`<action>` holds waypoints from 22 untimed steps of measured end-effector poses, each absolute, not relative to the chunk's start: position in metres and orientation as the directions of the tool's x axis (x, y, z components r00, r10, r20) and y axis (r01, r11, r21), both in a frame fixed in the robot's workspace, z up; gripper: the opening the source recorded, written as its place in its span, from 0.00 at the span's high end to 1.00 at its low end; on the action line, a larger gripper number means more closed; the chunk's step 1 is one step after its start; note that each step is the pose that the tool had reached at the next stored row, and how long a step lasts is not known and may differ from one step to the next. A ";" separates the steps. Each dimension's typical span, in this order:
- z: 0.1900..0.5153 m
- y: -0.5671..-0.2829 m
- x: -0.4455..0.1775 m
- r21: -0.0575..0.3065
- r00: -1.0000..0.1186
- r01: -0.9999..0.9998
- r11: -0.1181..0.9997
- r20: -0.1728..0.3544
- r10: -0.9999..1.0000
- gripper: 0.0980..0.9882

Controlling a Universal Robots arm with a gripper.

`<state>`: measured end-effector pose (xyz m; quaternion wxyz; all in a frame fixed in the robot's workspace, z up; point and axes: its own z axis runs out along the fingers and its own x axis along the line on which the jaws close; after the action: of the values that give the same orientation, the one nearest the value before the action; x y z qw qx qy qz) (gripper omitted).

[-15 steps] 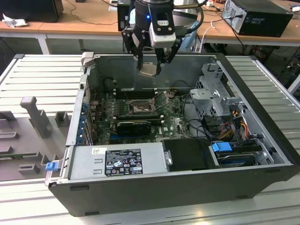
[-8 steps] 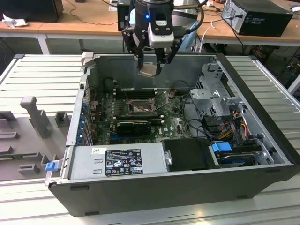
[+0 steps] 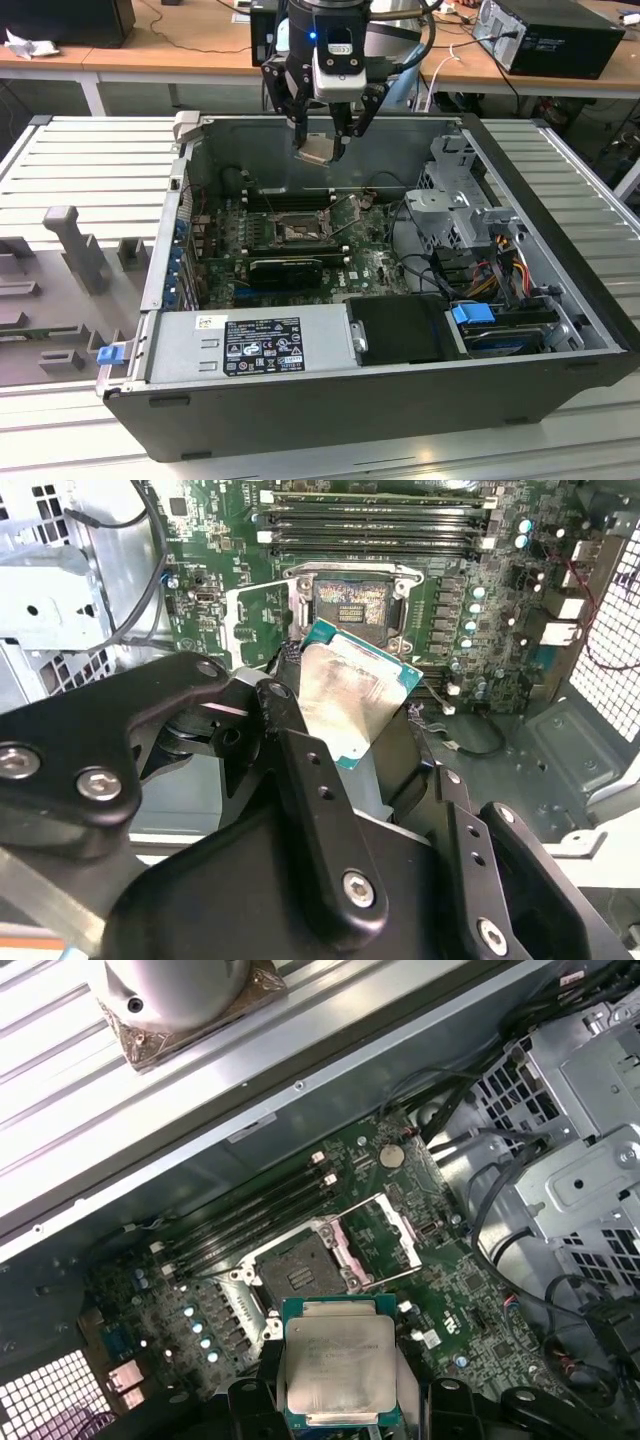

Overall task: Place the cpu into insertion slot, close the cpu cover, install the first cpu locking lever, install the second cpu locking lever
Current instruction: 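Place the cpu into insertion slot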

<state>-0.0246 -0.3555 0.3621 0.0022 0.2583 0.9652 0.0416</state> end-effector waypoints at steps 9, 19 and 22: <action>0.362 -0.355 -0.025 0.080 -0.841 0.541 0.837 0.016 0.541 0.52; 0.362 -0.356 -0.025 0.079 -0.805 0.592 0.802 0.016 0.593 0.52; 0.362 -0.355 -0.025 0.079 -0.795 0.605 0.792 0.016 0.606 0.52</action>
<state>-0.0246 -0.3555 0.3618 0.0052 0.3201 0.9465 0.0401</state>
